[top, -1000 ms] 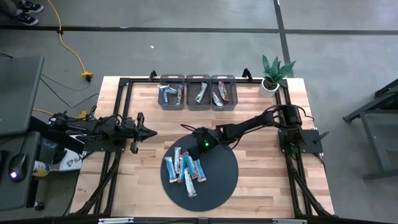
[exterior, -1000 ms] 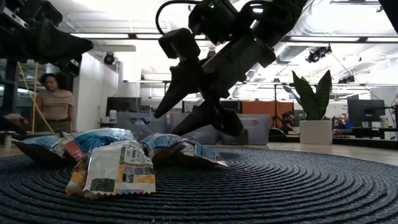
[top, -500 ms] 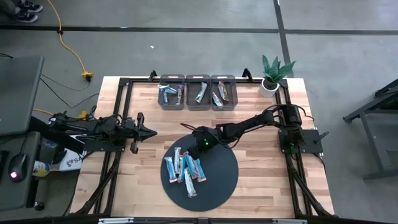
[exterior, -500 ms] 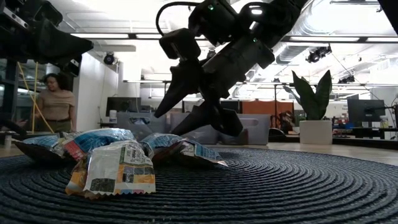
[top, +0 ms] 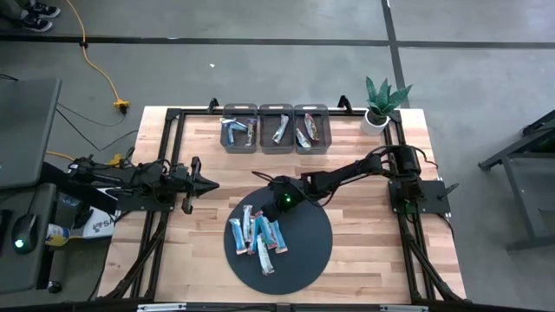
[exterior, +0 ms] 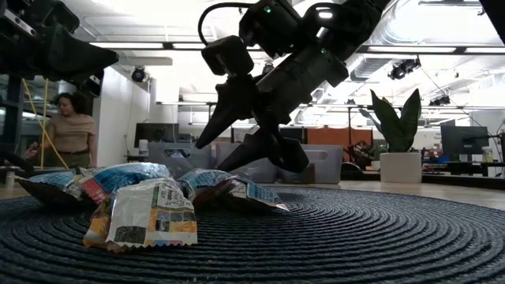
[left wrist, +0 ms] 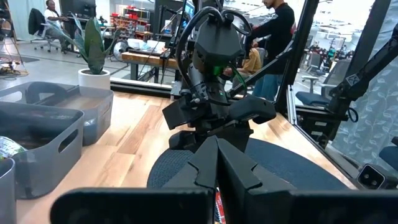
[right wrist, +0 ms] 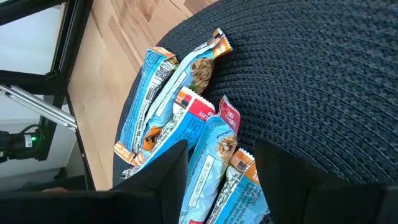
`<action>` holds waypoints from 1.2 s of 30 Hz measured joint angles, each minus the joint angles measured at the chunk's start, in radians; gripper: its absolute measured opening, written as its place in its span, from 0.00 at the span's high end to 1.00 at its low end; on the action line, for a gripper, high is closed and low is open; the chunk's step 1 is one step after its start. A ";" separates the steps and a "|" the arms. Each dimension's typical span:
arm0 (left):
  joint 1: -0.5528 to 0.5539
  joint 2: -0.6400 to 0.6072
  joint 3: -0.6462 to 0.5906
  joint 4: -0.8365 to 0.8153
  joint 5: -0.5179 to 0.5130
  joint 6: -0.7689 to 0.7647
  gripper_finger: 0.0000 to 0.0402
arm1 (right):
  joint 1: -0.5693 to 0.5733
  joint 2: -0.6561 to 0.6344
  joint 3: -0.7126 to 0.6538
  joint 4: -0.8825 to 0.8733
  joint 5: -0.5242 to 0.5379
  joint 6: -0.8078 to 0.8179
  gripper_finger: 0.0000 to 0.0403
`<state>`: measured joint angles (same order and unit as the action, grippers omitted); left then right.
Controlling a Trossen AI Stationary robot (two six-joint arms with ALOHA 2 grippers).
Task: Pick and place Granola Bars by type
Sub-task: Put the red granola bar into the right black bin
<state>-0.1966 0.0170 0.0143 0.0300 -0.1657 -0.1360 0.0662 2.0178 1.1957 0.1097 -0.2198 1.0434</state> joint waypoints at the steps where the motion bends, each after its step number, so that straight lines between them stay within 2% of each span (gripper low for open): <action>1: 0.000 0.000 0.000 0.000 0.000 0.000 1.00 | 0.000 0.000 0.000 0.000 0.000 0.003 0.58; 30: 0.000 0.000 0.000 0.000 0.000 0.000 1.00 | 0.014 0.000 0.000 0.001 0.002 0.082 0.58; 36: 0.000 0.000 0.000 0.000 0.000 0.000 1.00 | 0.014 0.077 0.066 0.015 -0.036 0.079 0.58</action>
<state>-0.1964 0.0170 0.0139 0.0301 -0.1655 -0.1360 0.0807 2.0945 1.2617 0.1251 -0.2556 1.1224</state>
